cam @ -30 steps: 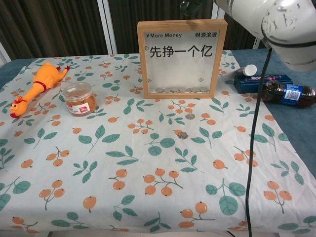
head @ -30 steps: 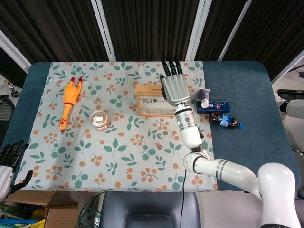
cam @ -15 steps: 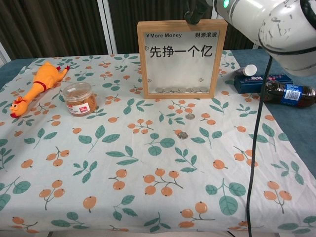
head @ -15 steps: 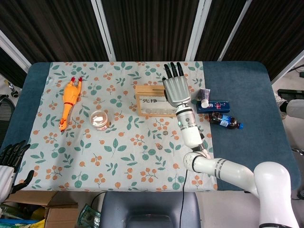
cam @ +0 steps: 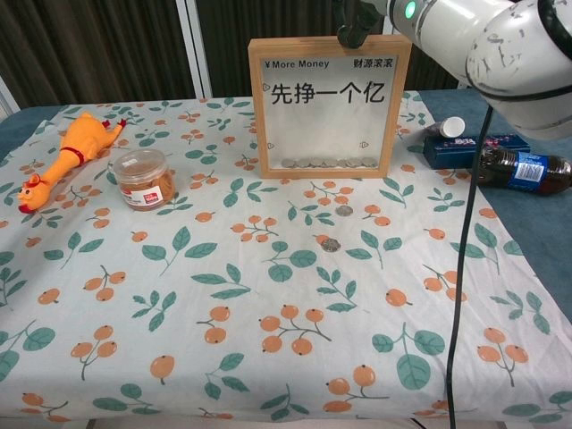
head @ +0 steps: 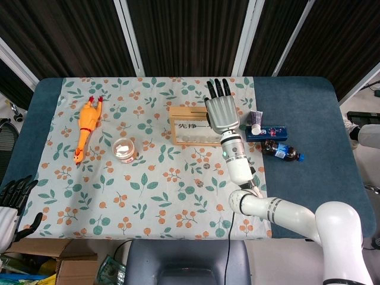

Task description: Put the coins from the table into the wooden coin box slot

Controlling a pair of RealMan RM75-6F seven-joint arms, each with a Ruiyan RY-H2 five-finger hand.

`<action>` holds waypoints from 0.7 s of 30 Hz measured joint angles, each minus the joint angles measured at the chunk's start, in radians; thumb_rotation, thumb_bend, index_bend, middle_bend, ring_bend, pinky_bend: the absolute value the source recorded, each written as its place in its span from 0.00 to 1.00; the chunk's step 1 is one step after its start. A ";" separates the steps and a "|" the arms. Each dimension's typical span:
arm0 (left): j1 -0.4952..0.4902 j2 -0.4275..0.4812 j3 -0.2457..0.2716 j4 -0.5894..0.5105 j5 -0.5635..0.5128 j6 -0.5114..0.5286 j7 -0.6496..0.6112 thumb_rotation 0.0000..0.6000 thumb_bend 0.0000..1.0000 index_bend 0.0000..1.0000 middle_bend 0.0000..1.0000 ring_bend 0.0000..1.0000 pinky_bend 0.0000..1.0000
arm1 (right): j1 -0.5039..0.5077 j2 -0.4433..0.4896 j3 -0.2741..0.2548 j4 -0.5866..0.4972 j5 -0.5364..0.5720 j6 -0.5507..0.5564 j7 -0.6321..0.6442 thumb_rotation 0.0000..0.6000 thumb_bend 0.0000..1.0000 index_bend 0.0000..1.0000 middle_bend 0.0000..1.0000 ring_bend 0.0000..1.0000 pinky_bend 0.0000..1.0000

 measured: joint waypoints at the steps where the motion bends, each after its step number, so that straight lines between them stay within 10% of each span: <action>1: 0.000 0.000 0.000 0.000 0.000 0.000 0.000 1.00 0.41 0.00 0.00 0.00 0.00 | 0.001 0.000 -0.001 0.000 0.003 0.001 -0.001 1.00 0.58 0.70 0.21 0.00 0.08; 21: 0.000 0.003 -0.002 -0.001 -0.005 0.000 -0.011 1.00 0.41 0.00 0.00 0.00 0.00 | -0.015 0.029 -0.020 -0.066 -0.077 0.039 0.104 1.00 0.57 0.55 0.21 0.00 0.15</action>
